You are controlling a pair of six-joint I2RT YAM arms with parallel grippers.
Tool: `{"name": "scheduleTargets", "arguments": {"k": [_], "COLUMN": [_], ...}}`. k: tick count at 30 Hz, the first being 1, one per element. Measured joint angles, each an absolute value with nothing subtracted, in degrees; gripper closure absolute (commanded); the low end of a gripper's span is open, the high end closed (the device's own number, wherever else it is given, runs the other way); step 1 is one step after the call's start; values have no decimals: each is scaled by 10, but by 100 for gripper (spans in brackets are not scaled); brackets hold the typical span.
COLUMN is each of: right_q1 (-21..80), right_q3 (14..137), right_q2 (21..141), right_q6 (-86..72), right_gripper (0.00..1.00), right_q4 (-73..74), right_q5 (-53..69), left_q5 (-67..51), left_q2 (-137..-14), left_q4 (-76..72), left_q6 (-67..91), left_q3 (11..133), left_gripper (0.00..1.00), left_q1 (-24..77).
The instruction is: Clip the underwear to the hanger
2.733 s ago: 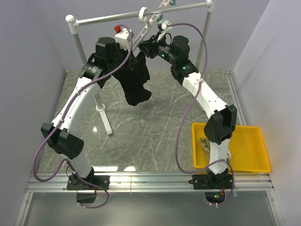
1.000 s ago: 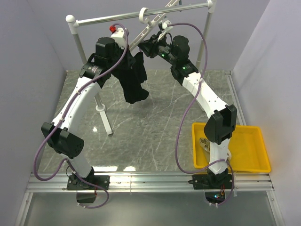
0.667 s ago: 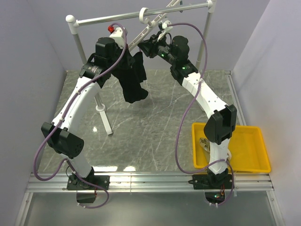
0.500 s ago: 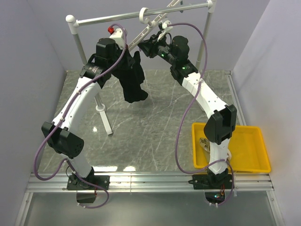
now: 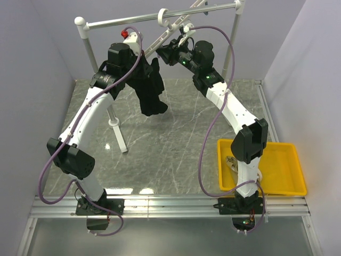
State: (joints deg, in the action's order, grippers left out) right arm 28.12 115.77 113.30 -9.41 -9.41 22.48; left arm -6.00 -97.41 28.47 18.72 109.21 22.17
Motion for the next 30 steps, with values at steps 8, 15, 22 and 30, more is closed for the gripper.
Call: {"name": "scheduleTargets", "arguments": {"k": [8, 15, 22, 30], "right_q1": [283, 284, 285, 285], "right_q3": [1158, 1157, 1147, 1147], "right_q2": [1133, 1133, 1133, 1133], "right_q6": [-95, -95, -95, -92], "right_gripper": [100, 100, 100, 100], "right_q4": [-94, -95, -110, -111], "right_q5": [225, 225, 225, 227], "left_q5": [-72, -80, -80, -81], "left_q2": [-974, -974, -974, -963], "left_q4": [281, 272, 265, 245], "left_q6": [187, 187, 185, 181], "left_q3": [1092, 1092, 1092, 1089], "left_gripper": [100, 100, 100, 100], "left_q1": [221, 224, 227, 227]}}
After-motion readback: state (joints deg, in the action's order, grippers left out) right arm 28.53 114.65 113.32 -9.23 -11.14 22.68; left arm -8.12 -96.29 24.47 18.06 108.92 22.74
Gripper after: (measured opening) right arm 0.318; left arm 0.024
